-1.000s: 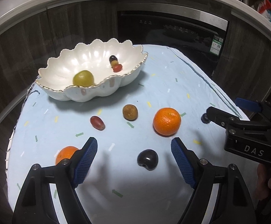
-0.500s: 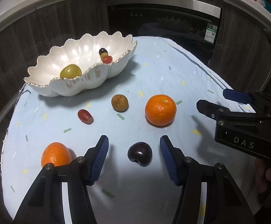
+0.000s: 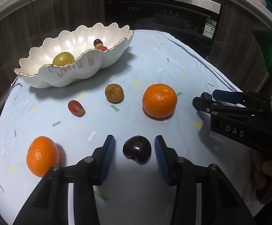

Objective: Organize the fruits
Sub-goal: 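Grasp the dark red-black cherry with the left tool while the right tool grasps the blueberry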

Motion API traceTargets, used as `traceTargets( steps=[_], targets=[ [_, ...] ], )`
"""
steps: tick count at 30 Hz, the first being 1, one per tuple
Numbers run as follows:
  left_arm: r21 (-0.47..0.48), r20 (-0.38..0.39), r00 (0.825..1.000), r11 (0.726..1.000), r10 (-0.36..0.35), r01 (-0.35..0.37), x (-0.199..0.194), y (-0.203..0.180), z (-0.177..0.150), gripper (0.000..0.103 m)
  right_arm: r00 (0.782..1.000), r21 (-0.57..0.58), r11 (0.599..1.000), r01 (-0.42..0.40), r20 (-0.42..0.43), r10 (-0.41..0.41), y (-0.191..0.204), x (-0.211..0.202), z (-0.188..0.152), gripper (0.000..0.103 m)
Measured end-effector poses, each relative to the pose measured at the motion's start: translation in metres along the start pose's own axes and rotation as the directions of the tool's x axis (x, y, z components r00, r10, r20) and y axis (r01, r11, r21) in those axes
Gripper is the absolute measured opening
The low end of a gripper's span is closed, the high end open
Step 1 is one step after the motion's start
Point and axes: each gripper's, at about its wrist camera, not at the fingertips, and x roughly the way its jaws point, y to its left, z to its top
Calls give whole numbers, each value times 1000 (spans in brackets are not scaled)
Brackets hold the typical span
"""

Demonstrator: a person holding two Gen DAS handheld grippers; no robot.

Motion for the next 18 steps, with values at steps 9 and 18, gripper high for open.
traceTargets(
  steps=[9, 18],
  targets=[
    [20, 14, 1000, 1000, -8, 7, 0, -3, -1, 29, 1000, -4, 1000, 17, 11, -17, 1, 1, 0, 33],
    [16, 6, 1000, 1000, -3, 2, -1, -1, 0, 28, 1000, -7, 1000, 12, 10, -12, 3, -1, 0, 24]
  ],
)
